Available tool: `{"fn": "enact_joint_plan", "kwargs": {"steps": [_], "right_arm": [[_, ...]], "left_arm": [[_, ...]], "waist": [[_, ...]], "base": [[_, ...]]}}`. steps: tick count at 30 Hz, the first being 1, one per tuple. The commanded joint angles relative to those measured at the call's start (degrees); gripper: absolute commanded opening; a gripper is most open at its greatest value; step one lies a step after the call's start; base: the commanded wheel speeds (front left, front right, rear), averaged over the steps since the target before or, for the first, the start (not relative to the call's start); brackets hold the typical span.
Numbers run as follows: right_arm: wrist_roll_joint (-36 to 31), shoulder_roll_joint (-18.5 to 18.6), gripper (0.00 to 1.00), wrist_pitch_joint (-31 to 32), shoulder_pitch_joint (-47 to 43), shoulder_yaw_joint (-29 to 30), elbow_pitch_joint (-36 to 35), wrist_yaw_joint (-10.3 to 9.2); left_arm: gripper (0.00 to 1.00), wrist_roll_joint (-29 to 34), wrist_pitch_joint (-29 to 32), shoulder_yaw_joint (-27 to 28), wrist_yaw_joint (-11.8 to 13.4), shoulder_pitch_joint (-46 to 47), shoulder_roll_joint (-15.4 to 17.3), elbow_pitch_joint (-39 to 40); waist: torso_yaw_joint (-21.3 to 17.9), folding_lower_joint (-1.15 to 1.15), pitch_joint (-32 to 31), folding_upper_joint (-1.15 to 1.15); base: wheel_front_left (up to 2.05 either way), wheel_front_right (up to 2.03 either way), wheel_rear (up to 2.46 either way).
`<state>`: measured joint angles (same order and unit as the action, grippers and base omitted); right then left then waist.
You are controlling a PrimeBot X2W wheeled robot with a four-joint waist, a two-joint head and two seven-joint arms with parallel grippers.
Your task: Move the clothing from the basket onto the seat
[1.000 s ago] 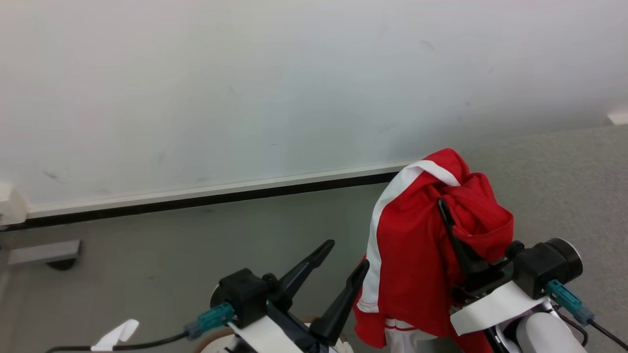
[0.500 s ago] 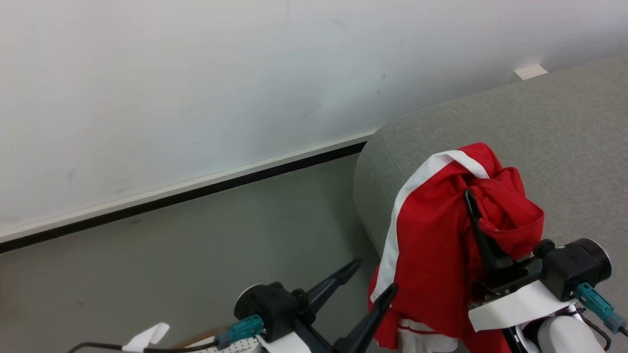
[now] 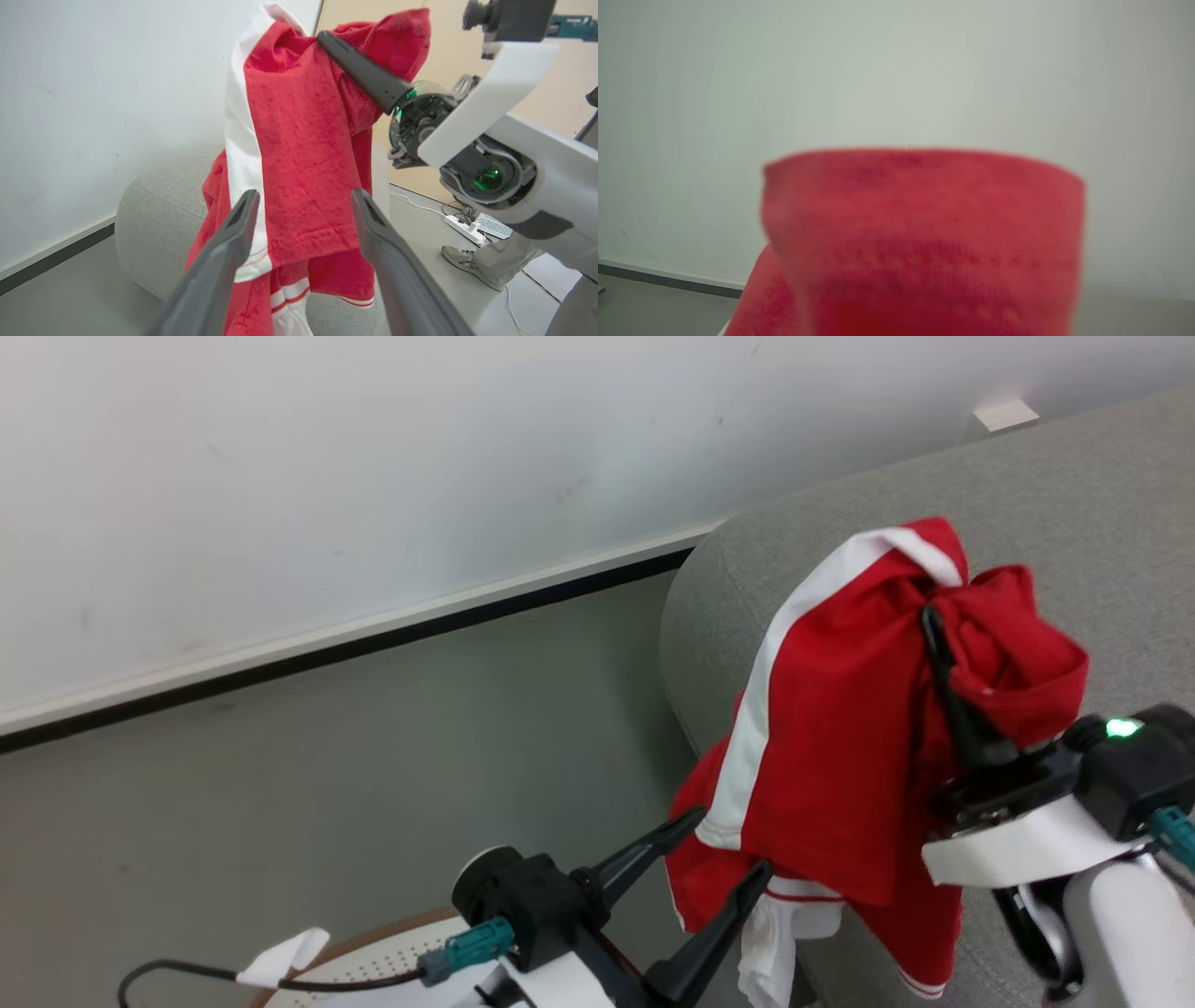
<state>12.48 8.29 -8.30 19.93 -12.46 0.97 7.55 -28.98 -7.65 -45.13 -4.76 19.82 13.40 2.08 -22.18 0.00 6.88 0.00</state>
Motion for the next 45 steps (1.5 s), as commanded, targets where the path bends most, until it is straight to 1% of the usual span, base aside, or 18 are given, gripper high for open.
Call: {"fn": "enact_joint_plan", "kwargs": {"steps": [1, 5, 8, 11, 13, 16, 18, 21, 25, 27, 31, 32, 37, 41, 45], "right_arm": [[-0.40, 1.12, 0.00, 0.19, 2.36, 0.95, -0.70, -0.12], [-0.51, 3.99, 0.00, 1.41, 8.35, 3.57, -1.99, -0.12], [0.18, 7.90, 0.00, 3.00, 13.77, 4.99, -2.46, -0.12], [3.30, 12.04, 0.00, 4.94, 19.93, 6.83, -1.76, -0.12], [7.21, 13.88, 0.00, 6.18, 24.08, 8.70, 0.08, -0.12], [10.43, 18.34, 0.00, 7.74, 30.01, 10.80, 3.02, -0.13], [11.28, 21.24, 0.00, 8.25, 33.63, 12.69, 5.17, -0.13], [12.86, 24.59, 0.00, 8.93, 38.25, 15.55, 8.79, -0.12], [13.48, 27.70, 0.00, 10.02, 42.74, 17.45, 13.69, -0.12], [12.76, 28.75, 0.00, 10.86, 43.36, 17.04, 16.14, -0.12], [11.82, 29.15, 0.00, 11.62, 41.48, 16.47, 21.27, -0.13], [11.82, 29.15, 0.00, 11.62, 41.48, 16.47, 21.27, -0.13], [10.89, 27.87, 0.00, 11.81, 37.97, 17.51, 29.15, -0.13], [9.83, 26.49, 0.00, 14.59, 35.14, 15.84, 35.47, -0.12], [9.87, 25.55, 0.00, 16.22, 33.02, 14.38, 40.28, -0.13]], "left_arm": [[1.00, 0.78, 0.36, -0.16, -0.29, 0.91, 0.57, 0.41], [1.00, 1.22, 1.59, -0.38, -0.48, 2.48, 1.39, 1.43], [1.00, 1.73, 2.29, -0.38, -0.68, 4.02, 1.77, 2.33], [1.00, 2.03, 2.95, -0.34, -0.86, 5.65, 2.41, 3.44], [1.00, 2.48, 3.22, -0.55, -1.14, 6.84, 2.92, 4.08], [1.00, 2.94, 3.59, -1.29, -1.65, 9.02, 3.35, 5.22], [1.00, 3.39, 3.97, -1.77, -1.74, 10.56, 3.36, 5.90], [1.00, 3.89, 4.60, -2.63, -2.08, 12.85, 3.52, 6.74], [1.00, 4.07, 4.97, -2.96, -2.23, 15.32, 4.25, 7.04], [1.00, 3.97, 4.90, -3.12, -2.29, 16.13, 4.64, 6.96], [1.00, 3.79, 4.24, -3.42, -2.45, 17.31, 5.22, 6.59], [1.00, 3.79, 4.24, -3.42, -2.45, 17.31, 5.22, 6.59], [1.00, 3.36, 3.67, -3.49, -2.52, 17.97, 5.89, 5.88], [1.00, 3.25, 3.64, -3.70, -2.56, 18.39, 6.35, 5.24], [1.00, 2.86, 3.08, -3.72, -2.45, 18.47, 6.33, 4.58]], "waist": [[0.98, 0.00, 2.10, 0.00], [2.68, 0.00, 5.49, 0.00], [3.93, 0.00, 8.11, 0.00], [4.97, 0.00, 11.29, 0.00], [5.69, 0.00, 13.47, 0.00], [7.10, 0.00, 16.78, 0.00], [8.02, 0.00, 19.17, 0.00], [9.47, 0.00, 22.73, 0.00], [10.91, 0.00, 27.44, 0.00], [11.51, 0.00, 29.31, 0.00], [12.36, 0.00, 31.61, 0.00], [12.36, 0.00, 31.61, 0.00], [12.89, 0.00, 32.42, 0.00], [13.17, 0.00, 32.01, 0.00], [13.39, 0.00, 30.61, 0.00]], "base": [[0.00, 0.00, 0.00], [0.00, 0.00, 0.00], [0.00, 0.00, 0.00], [0.00, 0.00, 0.00], [0.00, 0.00, 0.00], [0.00, 0.00, 0.00], [0.00, 0.00, 0.00], [0.00, 0.00, 0.00], [0.00, 0.00, 0.00], [0.00, 0.00, 0.00], [0.00, 0.00, 0.00], [0.00, 0.00, 0.00], [0.00, 0.00, 0.00], [0.00, 0.00, 0.00], [0.00, 0.00, 0.00]]}}
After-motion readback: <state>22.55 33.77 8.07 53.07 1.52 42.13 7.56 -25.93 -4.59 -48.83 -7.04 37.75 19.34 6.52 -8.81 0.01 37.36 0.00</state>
